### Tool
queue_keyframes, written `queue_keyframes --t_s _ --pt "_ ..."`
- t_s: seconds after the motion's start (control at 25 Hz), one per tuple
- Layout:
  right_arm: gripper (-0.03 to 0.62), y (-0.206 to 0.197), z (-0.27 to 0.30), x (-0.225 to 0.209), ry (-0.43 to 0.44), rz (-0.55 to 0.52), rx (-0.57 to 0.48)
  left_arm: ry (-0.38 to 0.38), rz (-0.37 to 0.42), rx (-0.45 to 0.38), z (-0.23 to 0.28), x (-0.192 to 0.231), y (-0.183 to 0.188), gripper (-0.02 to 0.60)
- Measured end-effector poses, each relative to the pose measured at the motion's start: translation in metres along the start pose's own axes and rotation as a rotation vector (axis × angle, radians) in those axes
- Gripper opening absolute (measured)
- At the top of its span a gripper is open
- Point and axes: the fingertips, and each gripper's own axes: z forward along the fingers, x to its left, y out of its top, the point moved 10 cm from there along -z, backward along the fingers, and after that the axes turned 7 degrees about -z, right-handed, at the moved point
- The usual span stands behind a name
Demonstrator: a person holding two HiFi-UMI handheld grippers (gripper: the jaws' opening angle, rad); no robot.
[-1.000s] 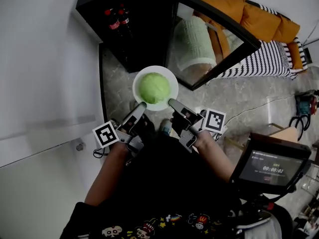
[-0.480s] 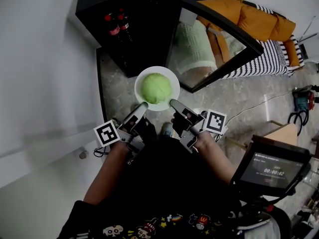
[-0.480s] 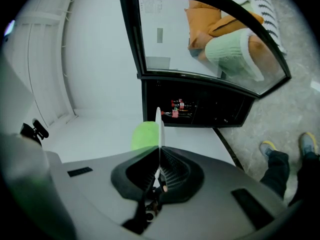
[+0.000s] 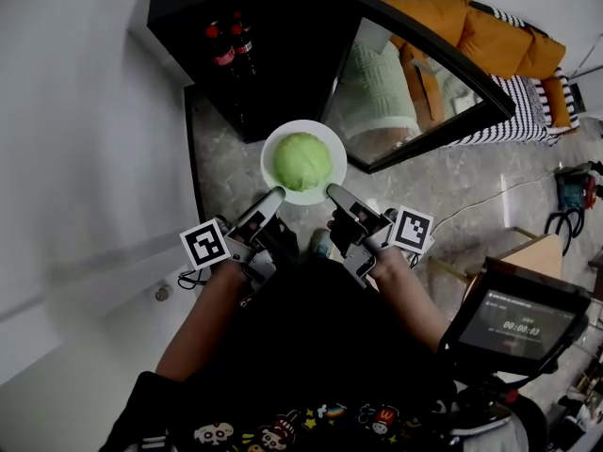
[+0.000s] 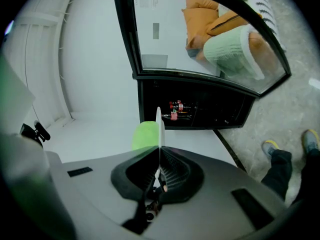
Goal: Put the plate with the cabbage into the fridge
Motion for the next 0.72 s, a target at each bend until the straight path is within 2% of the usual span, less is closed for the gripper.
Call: queue_keyframes --t_s 0.24,0.44,0.72 --pt "0.012 0.018 0.057 -0.007 -0.040 0.010 -0.020 0.001 -0.033 0.035 0.014 0.012 0.065 0.015" --pt "0.012 0.028 0.078 -0.005 -0.041 0.014 -0.032 -0.003 -0.038 0.051 0.022 0.011 0.090 0.015" --pt "0.012 0.035 0.126 -0.011 -0.073 0.011 -0.051 0.000 -0.059 0.075 0.025 0.022 0.143 0.015"
